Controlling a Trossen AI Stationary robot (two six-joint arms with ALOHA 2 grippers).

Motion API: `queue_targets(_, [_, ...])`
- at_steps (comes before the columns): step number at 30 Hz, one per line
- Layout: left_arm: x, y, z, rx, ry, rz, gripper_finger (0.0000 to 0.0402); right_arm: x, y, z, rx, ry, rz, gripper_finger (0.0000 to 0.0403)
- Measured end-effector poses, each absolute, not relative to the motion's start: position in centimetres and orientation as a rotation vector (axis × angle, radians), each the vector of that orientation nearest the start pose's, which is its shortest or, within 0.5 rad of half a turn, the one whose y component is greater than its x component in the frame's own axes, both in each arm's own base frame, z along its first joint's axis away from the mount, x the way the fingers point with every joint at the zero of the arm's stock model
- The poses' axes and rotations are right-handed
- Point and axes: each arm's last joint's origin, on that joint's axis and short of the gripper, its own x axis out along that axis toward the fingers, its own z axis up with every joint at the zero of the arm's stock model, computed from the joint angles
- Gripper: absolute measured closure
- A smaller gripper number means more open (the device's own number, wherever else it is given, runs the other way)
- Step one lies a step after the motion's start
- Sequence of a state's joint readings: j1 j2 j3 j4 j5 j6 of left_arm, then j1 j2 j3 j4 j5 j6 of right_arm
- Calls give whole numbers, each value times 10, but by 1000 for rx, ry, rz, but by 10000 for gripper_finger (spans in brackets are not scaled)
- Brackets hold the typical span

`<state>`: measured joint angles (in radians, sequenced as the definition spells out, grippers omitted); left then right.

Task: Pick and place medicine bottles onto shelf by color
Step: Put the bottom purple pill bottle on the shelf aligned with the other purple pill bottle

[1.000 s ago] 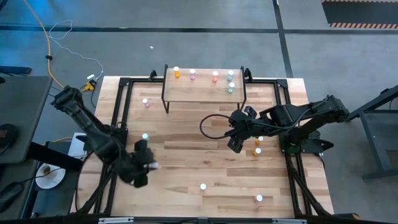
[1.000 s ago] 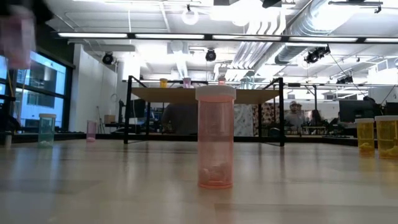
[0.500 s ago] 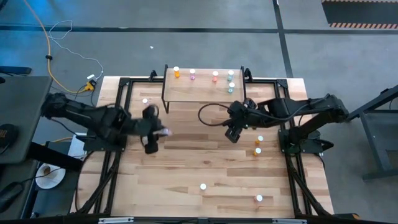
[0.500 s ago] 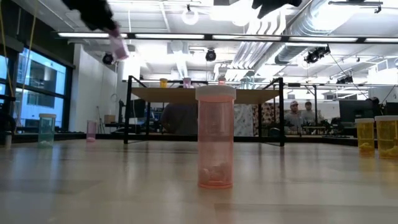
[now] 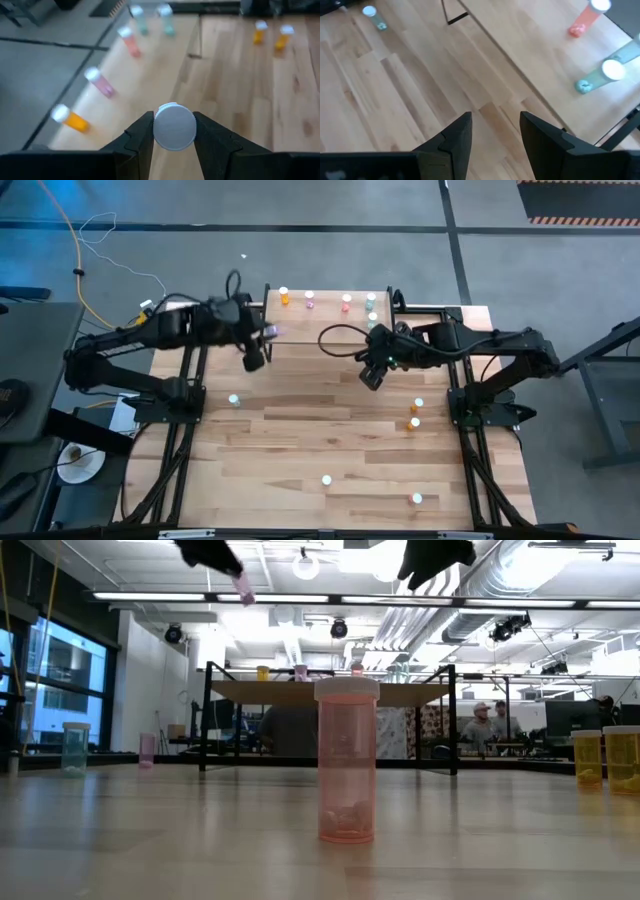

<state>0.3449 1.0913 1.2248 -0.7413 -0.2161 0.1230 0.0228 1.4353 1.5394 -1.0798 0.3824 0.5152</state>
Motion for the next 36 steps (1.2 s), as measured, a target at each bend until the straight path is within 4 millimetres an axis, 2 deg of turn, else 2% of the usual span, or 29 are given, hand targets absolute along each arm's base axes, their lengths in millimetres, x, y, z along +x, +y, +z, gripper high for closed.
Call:
queue_targets(8, [209,115,403,111,606,517,289,275,-13,372,276,849,-584,245])
queue_targets(18, [248,157,409,73,639,482,289,275,-12,372,276,853,-572,245])
queue_targets(25, [267,183,398,30,746,443,289,275,-12,372,277,854,-570,245])
queue_targets(36, [290,209,349,-45,950,345,289,275,-12,372,274,856,-567,245])
